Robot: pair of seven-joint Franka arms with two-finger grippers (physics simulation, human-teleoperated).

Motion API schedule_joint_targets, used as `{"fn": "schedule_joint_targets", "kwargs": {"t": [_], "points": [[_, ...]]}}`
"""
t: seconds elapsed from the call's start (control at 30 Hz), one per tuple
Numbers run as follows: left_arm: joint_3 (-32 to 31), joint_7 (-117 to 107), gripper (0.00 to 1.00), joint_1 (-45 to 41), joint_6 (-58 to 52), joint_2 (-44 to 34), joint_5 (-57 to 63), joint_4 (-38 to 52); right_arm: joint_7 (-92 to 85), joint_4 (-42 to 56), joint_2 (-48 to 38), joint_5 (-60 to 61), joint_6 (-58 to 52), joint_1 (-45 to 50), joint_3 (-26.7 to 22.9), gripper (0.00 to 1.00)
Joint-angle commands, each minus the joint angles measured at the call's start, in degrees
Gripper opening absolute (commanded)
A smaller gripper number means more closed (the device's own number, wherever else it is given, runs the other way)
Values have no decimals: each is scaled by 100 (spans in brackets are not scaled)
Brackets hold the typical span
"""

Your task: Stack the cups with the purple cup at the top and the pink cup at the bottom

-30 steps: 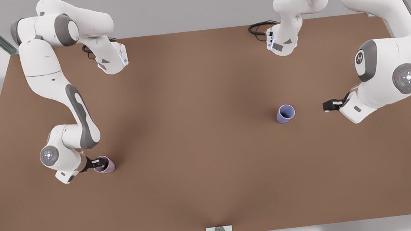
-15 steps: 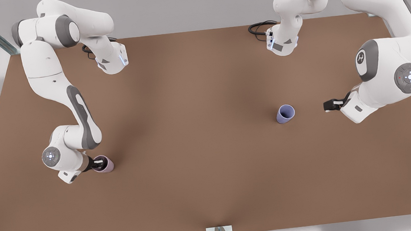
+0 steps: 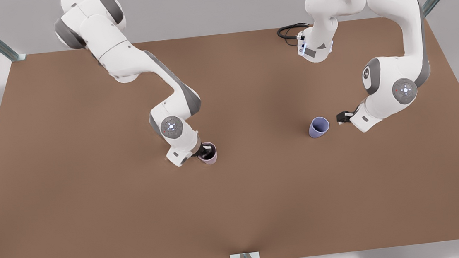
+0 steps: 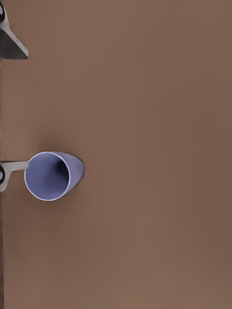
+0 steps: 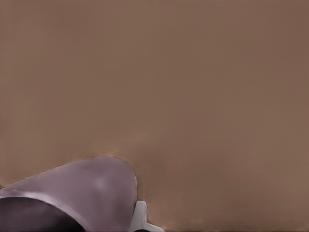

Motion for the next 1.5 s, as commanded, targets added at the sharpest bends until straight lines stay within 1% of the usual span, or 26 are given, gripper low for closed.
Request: {"fn": "schedule_joint_targets", "kwargs": {"t": [0.0, 0.1, 0.27, 0.33, 0.4, 0.43, 0.47, 0.5, 0.53, 0.57, 0.63, 0.67, 0.7, 0.73, 0.77, 0.83, 1.03, 1.1, 1.13, 1.17, 1.2, 1.23, 1.27, 1.3, 1.37, 1.47], "points": [[0, 9, 100, -11, 58, 8, -37, -55, 96, 26, 57, -56, -7, 77, -3, 21], [-44, 35, 100, -46, 734, 43, -37, -740, 659, 667, 655, -82, 1, 412, 6, 21], [-53, 26, 100, -90, 1245, 175, -37, -1057, 694, 667, 734, -91, 19, 403, 6, 21], [-79, 26, 100, -90, 1368, 210, -54, -1188, 694, 659, 849, -109, 221, 412, 6, 21], [-79, 35, 100, -98, 1869, 289, -72, -1470, 685, 659, 866, -100, 221, 412, 6, 21], [-88, 35, 100, -107, 1931, 315, -72, -1505, 685, 659, 901, -109, 221, 412, 6, 25], [-97, 35, 100, -125, 1939, 350, -72, -1505, 712, 659, 910, -100, 230, 412, 6, 36], [-114, 35, 100, -125, 1992, 394, -72, -1505, 791, 659, 963, -109, 300, 412, 6, 39], [-167, 35, 100, -125, 2027, 447, -72, -1505, 826, 659, 981, -100, 379, 412, 6, 40], [-176, 35, 100, -125, 2036, 509, -72, -1505, 861, 650, 972, -100, 371, 411, 6, 46], [-176, 35, 99, -125, 2036, 588, -72, -1496, 887, 650, 972, -100, 379, 403, 6, 49], [-176, 26, 77, -125, 2027, 623, -72, -1496, 887, 650, 972, -82, 379, 403, 6, 56], [-176, 26, 61, -125, 2036, 640, -72, -1496, 887, 650, 972, -74, 379, 394, 6, 57], [-176, 35, 48, -125, 2027, 667, -72, -1496, 887, 650, 963, -56, 371, 394, 6, 57], [-176, 27, 42, -125, 2027, 667, -72, -1496, 887, 650, 946, -47, 371, 376, 6, 58], [-176, 26, 23, -125, 2027, 684, -72, -1496, 870, 650, 875, -56, 327, 332, 6, 58], [-211, 9, 21, -134, 1975, 825, -72, -1496, 808, 606, 524, -82, 107, 315, -38, 59], [-290, -26, 21, -125, 1939, 816, -72, -1496, 651, 518, -12, -135, -446, 60, -38, 63], [-299, -35, 21, -125, 1896, 790, -81, -1488, 53, 457, -442, -126, -964, -186, -47, 65], [-299, -35, 21, -134, 1764, 746, -318, -1444, -465, 281, -1040, -126, -1474, -730, -64, 76], [-308, -35, 21, -134, 1746, 728, -353, -1400, -1370, 114, -1752, -126, -2134, -1301, -73, 100], [-308, -44, 21, -134, 1685, 720, -362, -1356, -1722, -132, -2349, -126, -2213, -1837, -82, 100], [-308, -79, 21, -125, 1579, 684, -371, -1259, -1749, 86, -2588, -109, -2942, -2085, -441, 100], [-308, -105, 21, -125, 1342, 676, -371, -1083, -2144, 623, -2561, -135, -3698, -2067, -987, 100], [-474, -421, 21, -125, 1201, 588, -380, -873, -2725, 922, -2597, -135, -3919, -2216, -1418, 100], [-545, -1221, 21, -353, 613, 596, -380, -222, -2725, 1081, -2517, -601, -3962, -2216, -1426, 100]]}}
